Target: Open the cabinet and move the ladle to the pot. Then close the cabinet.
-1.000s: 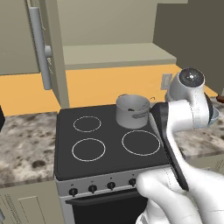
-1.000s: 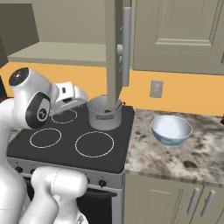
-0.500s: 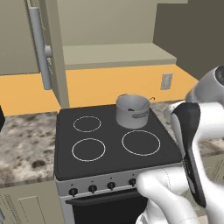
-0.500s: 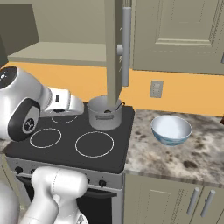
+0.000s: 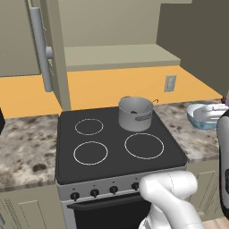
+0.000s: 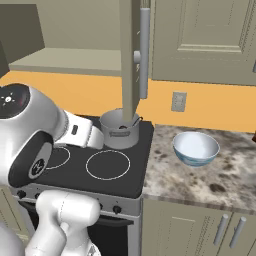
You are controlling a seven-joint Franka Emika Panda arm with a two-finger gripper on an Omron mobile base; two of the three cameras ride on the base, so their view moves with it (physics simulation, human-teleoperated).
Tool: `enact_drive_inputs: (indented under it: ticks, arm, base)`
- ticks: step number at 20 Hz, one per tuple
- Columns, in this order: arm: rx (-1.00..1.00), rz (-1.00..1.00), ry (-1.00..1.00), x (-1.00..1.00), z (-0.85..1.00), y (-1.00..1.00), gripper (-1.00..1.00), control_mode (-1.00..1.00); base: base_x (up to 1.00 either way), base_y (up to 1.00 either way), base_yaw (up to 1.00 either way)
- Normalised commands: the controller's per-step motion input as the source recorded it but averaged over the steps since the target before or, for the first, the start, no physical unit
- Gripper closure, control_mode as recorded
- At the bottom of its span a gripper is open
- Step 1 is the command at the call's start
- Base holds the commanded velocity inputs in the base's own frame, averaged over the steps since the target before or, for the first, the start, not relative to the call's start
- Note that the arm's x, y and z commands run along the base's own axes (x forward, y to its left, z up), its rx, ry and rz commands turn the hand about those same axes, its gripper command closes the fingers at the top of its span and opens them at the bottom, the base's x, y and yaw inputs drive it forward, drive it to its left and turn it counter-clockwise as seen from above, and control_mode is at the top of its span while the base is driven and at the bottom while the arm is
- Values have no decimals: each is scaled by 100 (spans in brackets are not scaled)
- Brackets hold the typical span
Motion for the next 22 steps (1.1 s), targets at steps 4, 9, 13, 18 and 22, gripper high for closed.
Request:
enact_drive_inputs:
  ticks: [4, 9, 13, 18, 22]
  arm:
    - [27, 0, -21, -39, 0, -58, -100, -100]
    - [34, 0, -17, -36, 10, -58, -100, -100]
    - [34, 0, 0, -7, 16, -50, -100, -100]
    - [31, 0, 5, 3, 5, -54, -100, -100]
    - [25, 0, 0, 10, 0, -44, -100, -100]
  base:
    - [0, 0, 0]
    - [0, 0, 0]
    - [0, 0, 0]
    - [0, 0, 0]
    - [0, 0, 0]
